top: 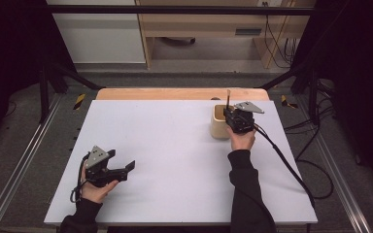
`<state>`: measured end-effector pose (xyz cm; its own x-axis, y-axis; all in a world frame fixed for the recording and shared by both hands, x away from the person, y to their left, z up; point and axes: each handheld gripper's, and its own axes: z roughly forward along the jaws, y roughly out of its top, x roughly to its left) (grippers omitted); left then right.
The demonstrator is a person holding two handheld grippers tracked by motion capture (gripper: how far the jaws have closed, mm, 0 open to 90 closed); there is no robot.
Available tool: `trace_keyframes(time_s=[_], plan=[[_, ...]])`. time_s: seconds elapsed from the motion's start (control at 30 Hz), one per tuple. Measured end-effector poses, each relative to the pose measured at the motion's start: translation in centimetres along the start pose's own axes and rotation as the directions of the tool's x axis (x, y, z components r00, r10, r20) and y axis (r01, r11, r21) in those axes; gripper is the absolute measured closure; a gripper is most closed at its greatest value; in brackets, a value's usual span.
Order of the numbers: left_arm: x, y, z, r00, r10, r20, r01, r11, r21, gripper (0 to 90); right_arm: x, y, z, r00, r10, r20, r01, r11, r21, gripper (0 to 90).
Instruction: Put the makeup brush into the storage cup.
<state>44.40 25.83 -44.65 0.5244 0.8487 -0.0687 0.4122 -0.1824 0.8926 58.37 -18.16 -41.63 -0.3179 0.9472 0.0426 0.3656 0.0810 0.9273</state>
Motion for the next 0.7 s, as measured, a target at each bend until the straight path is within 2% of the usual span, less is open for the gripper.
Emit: trace_keyframes(time_s=[0.23, 0.4, 0.6, 0.7], plan=[[0.0, 0.0, 0.1, 1.0000, -0.001, -0.002, 0.001, 1.0000, 0.004, 10.0, -0.1, -0.2, -0.2, 1.0000, -0.001, -0.009, 0.001, 1.000, 0.015, 82.4], [0.0, 0.0, 0.1, 1.0000, -0.003, -0.003, 0.003, 1.0000, 0.004, 10.0, -0.2, -0.2, -0.8, 0.9999, -0.015, -0.007, 0.015, 1.000, 0.003, 79.5], [0.1, 0.0, 0.0, 1.0000, -0.006, -0.003, 0.006, 1.0000, 0.001, 10.0, -0.4, 0.0, -2.6, 0.9995, -0.023, -0.023, 0.022, 0.999, -0.028, 74.7], [0.1, 0.0, 0.0, 1.0000, -0.008, -0.003, 0.008, 1.0000, -0.001, 10.0, -0.3, -0.1, -3.7, 0.9989, -0.030, -0.038, 0.028, 0.999, -0.034, 68.8]])
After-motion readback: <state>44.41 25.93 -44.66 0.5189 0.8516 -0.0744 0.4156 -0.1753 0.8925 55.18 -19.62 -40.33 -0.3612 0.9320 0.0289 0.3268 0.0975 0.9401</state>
